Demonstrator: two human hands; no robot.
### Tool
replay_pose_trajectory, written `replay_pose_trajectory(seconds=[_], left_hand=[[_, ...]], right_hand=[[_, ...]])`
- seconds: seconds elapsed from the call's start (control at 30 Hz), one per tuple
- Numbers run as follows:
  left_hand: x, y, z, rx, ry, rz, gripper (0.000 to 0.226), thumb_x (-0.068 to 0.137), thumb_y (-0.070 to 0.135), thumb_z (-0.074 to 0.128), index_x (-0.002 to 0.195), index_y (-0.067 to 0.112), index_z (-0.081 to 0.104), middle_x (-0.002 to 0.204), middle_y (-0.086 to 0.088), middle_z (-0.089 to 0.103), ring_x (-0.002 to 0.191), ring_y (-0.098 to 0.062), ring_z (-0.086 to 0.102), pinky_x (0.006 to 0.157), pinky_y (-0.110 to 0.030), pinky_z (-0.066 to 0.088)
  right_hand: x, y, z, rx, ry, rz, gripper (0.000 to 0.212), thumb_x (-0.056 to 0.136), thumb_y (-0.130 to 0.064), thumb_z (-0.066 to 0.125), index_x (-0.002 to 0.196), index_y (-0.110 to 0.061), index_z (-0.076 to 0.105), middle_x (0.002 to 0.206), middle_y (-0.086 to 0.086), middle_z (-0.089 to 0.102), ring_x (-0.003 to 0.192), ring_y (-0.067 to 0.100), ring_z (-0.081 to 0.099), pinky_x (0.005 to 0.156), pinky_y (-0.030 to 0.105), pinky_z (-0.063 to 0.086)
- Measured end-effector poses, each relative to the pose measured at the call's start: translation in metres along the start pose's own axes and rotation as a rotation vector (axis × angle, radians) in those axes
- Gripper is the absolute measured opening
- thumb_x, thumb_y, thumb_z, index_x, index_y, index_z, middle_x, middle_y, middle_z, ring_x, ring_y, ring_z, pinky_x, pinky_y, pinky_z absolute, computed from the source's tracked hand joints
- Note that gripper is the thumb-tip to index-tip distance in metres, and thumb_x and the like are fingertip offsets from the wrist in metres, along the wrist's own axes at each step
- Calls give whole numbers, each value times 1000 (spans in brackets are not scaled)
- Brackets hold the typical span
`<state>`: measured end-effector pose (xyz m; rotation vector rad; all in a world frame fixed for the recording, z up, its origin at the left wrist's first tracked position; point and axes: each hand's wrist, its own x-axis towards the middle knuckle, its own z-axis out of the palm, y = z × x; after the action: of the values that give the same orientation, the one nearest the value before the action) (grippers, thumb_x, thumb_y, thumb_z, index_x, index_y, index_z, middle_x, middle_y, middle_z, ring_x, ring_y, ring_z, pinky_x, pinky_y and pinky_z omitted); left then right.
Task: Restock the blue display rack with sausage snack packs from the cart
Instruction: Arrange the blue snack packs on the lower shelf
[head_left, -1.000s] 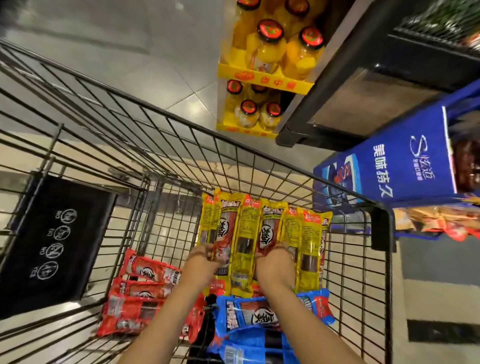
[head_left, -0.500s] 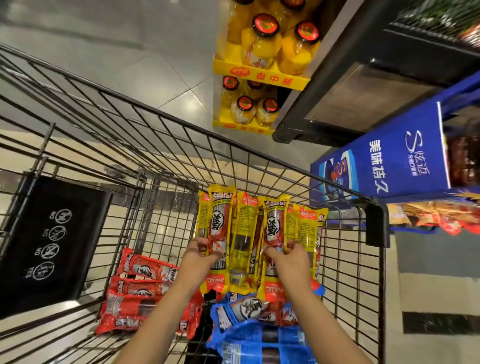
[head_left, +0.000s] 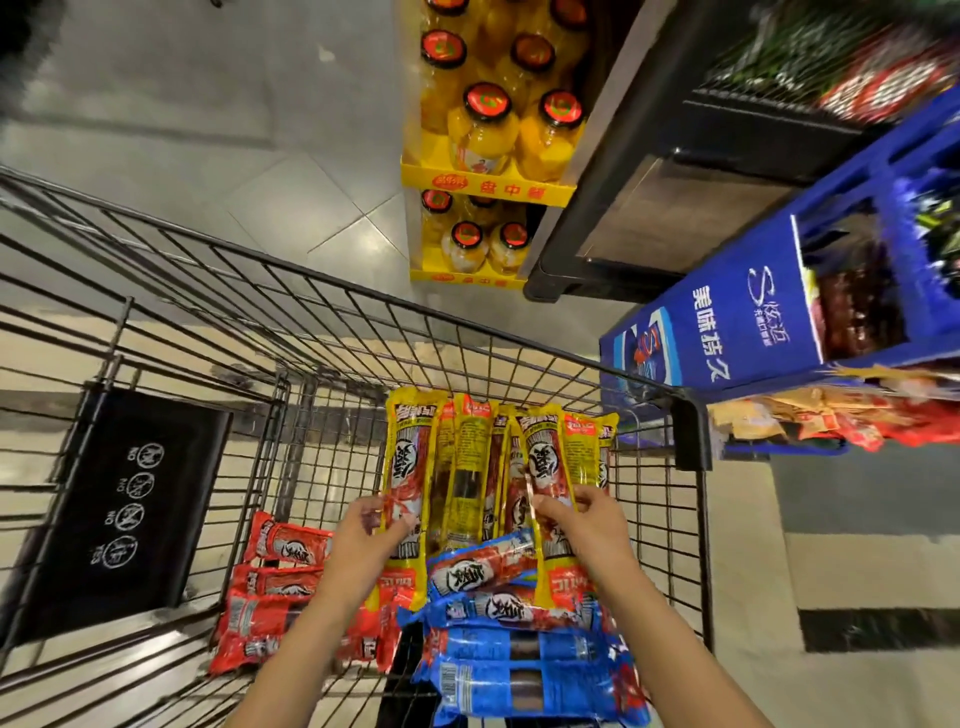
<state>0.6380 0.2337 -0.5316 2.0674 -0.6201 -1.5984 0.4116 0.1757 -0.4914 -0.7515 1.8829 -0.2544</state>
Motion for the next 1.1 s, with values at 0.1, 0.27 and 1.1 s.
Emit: replay_pose_trajectory(seconds=[0.1, 0.27, 1.1], left_hand=[[-18, 9, -6, 0, -8, 0, 42, 83, 29, 69, 116, 20, 46, 121, -7, 50, 109, -22, 50, 91, -34, 40], [-64, 40, -11, 54, -71, 101, 44, 83, 28, 68, 120, 22, 46, 127, -9, 49, 109, -20, 50, 91, -34, 41], [-323, 167, 346, 31, -441, 396, 60, 63, 34, 77, 112, 3, 61, 85, -6, 74, 73, -15, 69, 63, -23, 51]], right_hand=[[-15, -5, -11, -6, -23, -1, 49, 76, -35, 77, 112, -8, 59, 100, 7, 69, 89, 24, 66, 86, 42, 54], [-50, -11, -42, 106, -48, -52, 36, 74, -27, 79, 102, -15, 61, 89, 2, 71, 84, 21, 68, 86, 42, 54], [-164, 167, -452, 514, 171, -459, 19, 81, -9, 71, 97, -14, 62, 75, -4, 72, 66, 5, 66, 62, 16, 50]])
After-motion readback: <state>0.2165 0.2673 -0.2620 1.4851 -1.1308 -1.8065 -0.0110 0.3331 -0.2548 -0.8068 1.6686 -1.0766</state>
